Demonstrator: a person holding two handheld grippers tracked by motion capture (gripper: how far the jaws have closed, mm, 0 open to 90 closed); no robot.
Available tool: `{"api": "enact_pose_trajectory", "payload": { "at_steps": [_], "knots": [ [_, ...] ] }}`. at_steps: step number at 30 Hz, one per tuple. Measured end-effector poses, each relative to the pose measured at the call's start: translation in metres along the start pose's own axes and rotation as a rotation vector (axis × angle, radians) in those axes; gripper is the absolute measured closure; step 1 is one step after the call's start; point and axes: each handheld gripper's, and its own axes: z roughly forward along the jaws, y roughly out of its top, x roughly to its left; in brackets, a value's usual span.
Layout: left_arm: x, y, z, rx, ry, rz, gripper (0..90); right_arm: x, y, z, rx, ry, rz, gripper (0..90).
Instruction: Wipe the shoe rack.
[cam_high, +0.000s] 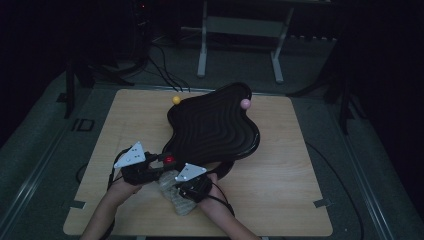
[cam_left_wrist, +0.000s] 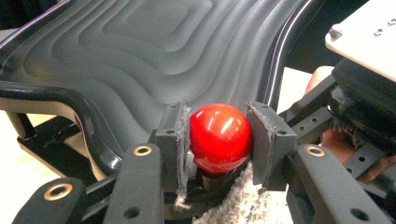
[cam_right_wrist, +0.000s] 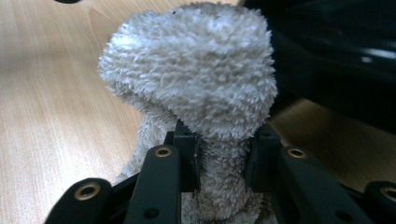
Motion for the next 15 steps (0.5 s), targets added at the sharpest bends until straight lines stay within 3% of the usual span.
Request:
{"api": "enact_pose_trajectory", "payload": {
  "at_steps": [4, 8, 15],
  "knots": [
    [0.000, 0.000, 0.000, 0.004, 0.000, 0.002, 59.9, 0.000, 0.001, -0.001, -0.005, -0.001, -0.013, 71.0],
    [0.000, 0.000, 0.000, 0.004, 0.002, 0.003, 59.9, -0.004, -0.004, 0.003, -0.002, 0.005, 0.025, 70.9],
    [0.000, 0.000, 0.000, 0.003, 0.000, 0.003, 59.8, 0.001, -0.010, -0.018, -0.019, 0.013, 0.005, 70.9]
  ]
}}
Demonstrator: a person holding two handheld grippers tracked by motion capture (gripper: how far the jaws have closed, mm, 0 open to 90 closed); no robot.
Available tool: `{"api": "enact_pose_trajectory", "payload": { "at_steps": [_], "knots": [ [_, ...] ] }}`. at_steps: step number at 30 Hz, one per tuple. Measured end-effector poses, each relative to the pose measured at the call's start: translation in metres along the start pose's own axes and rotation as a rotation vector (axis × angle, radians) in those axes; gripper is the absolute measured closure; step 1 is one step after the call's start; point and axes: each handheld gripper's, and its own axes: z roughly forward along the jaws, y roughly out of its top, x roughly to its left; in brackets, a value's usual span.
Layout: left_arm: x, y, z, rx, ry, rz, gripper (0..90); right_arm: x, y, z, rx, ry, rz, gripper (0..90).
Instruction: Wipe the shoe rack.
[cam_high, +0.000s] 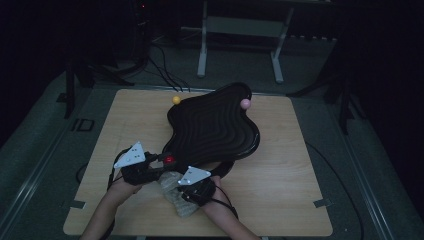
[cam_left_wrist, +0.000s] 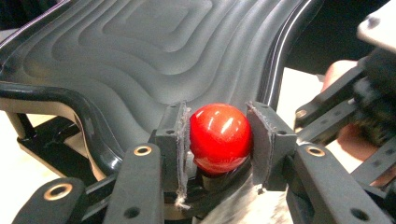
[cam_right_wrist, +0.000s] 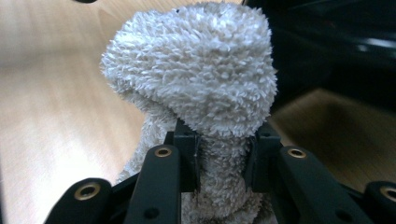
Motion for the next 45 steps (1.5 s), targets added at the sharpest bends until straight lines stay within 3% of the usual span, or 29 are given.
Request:
{"api": "enact_pose_trajectory", "payload": {
  "at_steps": [3, 5, 6, 8, 9, 13, 14, 16, 17, 18, 19, 25, 28, 29, 33, 36, 39, 45],
  "knots": [
    [0.000, 0.000, 0.000, -0.004, 0.000, -0.001, 59.9, -0.003, -0.014, -0.028, -0.009, -0.008, -0.006, 70.9],
    [0.000, 0.000, 0.000, -0.003, 0.003, 0.002, 59.8, -0.005, -0.019, -0.037, -0.015, -0.015, 0.000, 70.9],
    [0.000, 0.000, 0.000, -0.004, 0.004, 0.004, 59.8, -0.012, -0.029, -0.057, -0.026, -0.037, 0.016, 70.9],
    [0.000, 0.000, 0.000, -0.003, 0.004, 0.004, 59.8, -0.020, -0.037, -0.075, -0.044, -0.068, 0.034, 70.9],
    [0.000, 0.000, 0.000, -0.003, 0.005, 0.004, 59.8, -0.020, -0.037, -0.075, -0.044, -0.068, 0.034, 70.9],
    [0.000, -0.001, 0.000, -0.006, 0.005, 0.001, 59.8, -0.038, -0.048, -0.112, -0.097, -0.133, 0.087, 70.8],
    [0.000, 0.000, 0.000, -0.005, 0.006, 0.002, 59.8, -0.047, -0.051, -0.128, -0.109, -0.175, 0.095, 70.8],
    [0.000, 0.000, 0.000, -0.005, 0.006, 0.003, 59.8, -0.051, -0.052, -0.137, -0.121, -0.203, 0.103, 70.7],
    [0.000, 0.000, 0.000, -0.004, 0.006, 0.003, 59.8, -0.061, -0.055, -0.154, -0.152, -0.243, 0.132, 70.7],
    [0.001, 0.000, 0.000, -0.005, 0.005, 0.001, 59.8, -0.061, -0.055, -0.154, -0.152, -0.243, 0.132, 70.7],
    [0.001, 0.000, 0.000, -0.004, 0.004, 0.002, 59.8, -0.068, -0.055, -0.170, -0.181, -0.281, 0.148, 70.5],
    [0.002, 0.000, 0.000, -0.003, -0.003, 0.004, 59.9, -0.078, -0.044, -0.211, -0.260, -0.368, 0.139, 70.3],
    [0.002, 0.000, 0.000, -0.003, -0.004, 0.004, 59.9, -0.083, -0.039, -0.220, -0.285, -0.394, 0.143, 70.3],
    [0.002, 0.000, 0.000, -0.004, -0.004, 0.003, 59.9, -0.088, -0.035, -0.223, -0.283, -0.423, 0.138, 70.3],
    [0.003, 0.000, 0.000, -0.003, -0.009, 0.003, 59.9, -0.100, -0.041, -0.210, -0.250, -0.432, 0.172, 70.3],
    [0.004, -0.001, 0.000, -0.007, -0.015, 0.002, 59.9, -0.103, -0.051, -0.201, -0.233, -0.421, 0.201, 70.4],
    [0.005, -0.001, 0.000, -0.007, -0.020, 0.000, 59.9, -0.100, -0.055, -0.196, -0.207, -0.412, 0.193, 70.4],
    [0.005, -0.001, 0.000, -0.006, -0.021, 0.002, 59.9, -0.100, -0.046, -0.210, -0.243, -0.441, 0.170, 70.4]
  ]
}}
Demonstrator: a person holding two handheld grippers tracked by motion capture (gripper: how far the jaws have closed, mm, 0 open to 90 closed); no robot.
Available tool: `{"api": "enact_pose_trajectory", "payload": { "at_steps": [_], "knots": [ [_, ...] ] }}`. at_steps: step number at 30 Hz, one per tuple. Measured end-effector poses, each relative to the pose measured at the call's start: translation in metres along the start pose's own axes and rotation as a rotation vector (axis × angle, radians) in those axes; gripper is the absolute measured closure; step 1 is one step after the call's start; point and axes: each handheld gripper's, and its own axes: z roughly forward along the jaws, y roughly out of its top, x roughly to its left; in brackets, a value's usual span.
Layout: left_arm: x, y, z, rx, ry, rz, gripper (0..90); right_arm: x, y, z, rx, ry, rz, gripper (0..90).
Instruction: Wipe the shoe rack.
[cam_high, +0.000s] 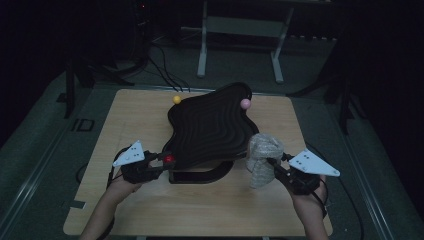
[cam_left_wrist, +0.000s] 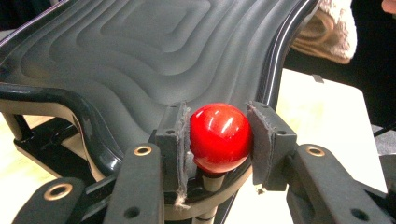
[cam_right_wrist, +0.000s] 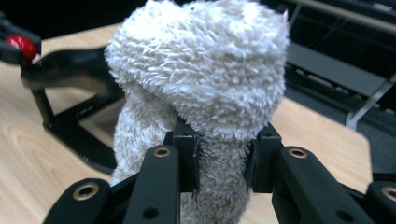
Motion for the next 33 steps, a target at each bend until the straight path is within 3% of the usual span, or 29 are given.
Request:
{"api": "enact_pose_trajectory", "payload": {
  "at_steps": [4, 5, 7, 15, 17, 19, 22, 28, 32, 33],
  "knots": [
    [0.000, 0.000, 0.000, 0.000, -0.001, -0.001, 59.9, 0.005, -0.001, 0.005, 0.010, 0.016, 0.004, 70.4],
    [0.000, 0.000, 0.000, 0.001, -0.001, 0.000, 59.9, 0.015, -0.006, 0.011, 0.031, 0.043, -0.020, 70.5],
    [0.000, 0.000, 0.000, 0.000, -0.003, -0.001, 59.9, 0.022, -0.008, 0.014, 0.038, 0.057, -0.037, 70.4],
    [0.001, 0.000, 0.000, 0.002, -0.006, 0.003, 59.9, 0.012, 0.003, 0.007, -0.007, 0.014, -0.014, 70.4],
    [0.001, 0.000, 0.000, 0.002, -0.005, 0.002, 59.9, 0.014, 0.000, 0.009, -0.002, 0.021, -0.016, 70.5],
    [0.001, 0.000, 0.000, 0.002, -0.005, 0.002, 59.9, 0.027, -0.007, 0.015, 0.015, 0.057, -0.035, 70.5],
    [0.001, 0.000, 0.000, 0.002, -0.005, 0.000, 59.9, 0.031, -0.007, 0.015, 0.024, 0.076, -0.057, 70.4],
    [0.001, 0.000, 0.000, 0.003, -0.005, 0.002, 59.9, 0.024, -0.001, 0.011, 0.003, 0.054, -0.035, 70.5],
    [0.000, 0.002, 0.000, 0.013, -0.001, 0.003, 59.9, 0.036, -0.012, 0.019, 0.027, 0.091, -0.044, 70.5],
    [0.000, 0.002, 0.000, 0.018, 0.004, 0.007, 59.9, 0.042, -0.014, 0.020, 0.039, 0.103, -0.064, 70.4]
  ]
}}
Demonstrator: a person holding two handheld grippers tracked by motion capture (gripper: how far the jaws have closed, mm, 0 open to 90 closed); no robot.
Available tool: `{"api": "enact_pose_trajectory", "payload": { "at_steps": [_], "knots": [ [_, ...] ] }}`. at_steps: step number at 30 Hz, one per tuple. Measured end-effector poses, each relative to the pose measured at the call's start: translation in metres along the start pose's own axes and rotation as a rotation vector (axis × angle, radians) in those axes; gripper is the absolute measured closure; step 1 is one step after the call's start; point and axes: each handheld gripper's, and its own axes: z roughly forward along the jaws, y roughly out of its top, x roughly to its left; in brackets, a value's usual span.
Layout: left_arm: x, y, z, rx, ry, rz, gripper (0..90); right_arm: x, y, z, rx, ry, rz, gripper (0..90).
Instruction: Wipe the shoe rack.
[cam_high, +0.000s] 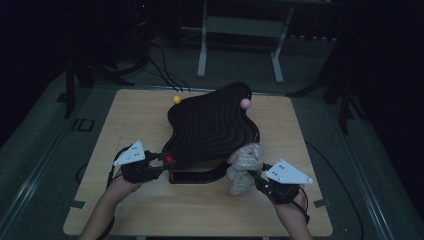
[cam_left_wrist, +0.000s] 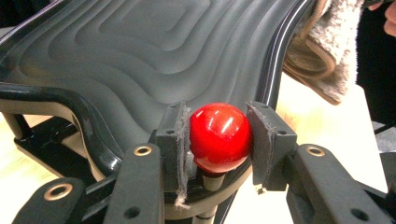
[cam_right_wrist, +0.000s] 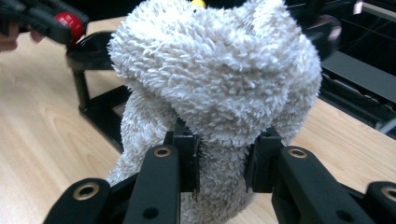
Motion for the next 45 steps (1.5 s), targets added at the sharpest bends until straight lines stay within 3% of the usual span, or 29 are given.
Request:
{"api": "enact_pose_trajectory", "payload": {
  "at_steps": [5, 8, 13, 15, 22, 26, 28, 31, 33, 36, 41, 45],
  "knots": [
    [0.000, 0.000, 0.000, -0.003, 0.000, -0.002, 59.9, -0.002, 0.006, -0.005, -0.014, -0.005, -0.007, 70.5],
    [0.000, -0.001, 0.000, -0.007, -0.003, -0.003, 59.9, -0.006, 0.006, -0.006, -0.029, -0.023, 0.016, 70.5],
    [0.000, -0.001, 0.000, -0.008, -0.004, -0.005, 59.9, 0.008, 0.002, 0.005, 0.011, 0.016, -0.033, 70.5],
    [0.000, -0.001, 0.000, -0.007, -0.002, -0.004, 59.9, 0.007, 0.006, 0.003, 0.004, 0.016, -0.036, 70.5],
    [0.000, 0.000, 0.001, -0.004, -0.005, -0.002, 59.9, -0.004, 0.009, -0.003, -0.029, -0.020, 0.001, 70.5],
    [0.000, 0.000, 0.001, 0.001, -0.003, -0.002, 59.9, 0.003, 0.004, 0.003, -0.010, 0.000, -0.005, 70.5],
    [0.000, 0.000, 0.001, -0.001, -0.005, -0.002, 59.9, 0.013, 0.005, 0.007, 0.013, 0.021, -0.050, 70.5],
    [0.000, 0.000, 0.001, -0.001, -0.004, -0.002, 59.9, 0.011, 0.010, 0.004, -0.005, 0.019, -0.047, 70.5],
    [0.000, 0.000, 0.001, -0.003, -0.007, -0.002, 59.9, 0.005, 0.015, -0.001, -0.033, -0.007, -0.031, 70.5],
    [0.000, 0.000, 0.002, -0.004, -0.007, -0.001, 59.9, 0.004, 0.014, 0.001, -0.033, -0.007, -0.019, 70.5],
    [0.000, 0.000, 0.002, -0.002, -0.006, -0.001, 59.9, 0.015, 0.006, 0.012, 0.013, 0.030, -0.053, 70.5],
    [0.000, 0.000, 0.002, -0.002, -0.003, 0.002, 59.9, 0.012, 0.012, 0.008, -0.010, 0.023, -0.044, 70.5]
  ]
}}
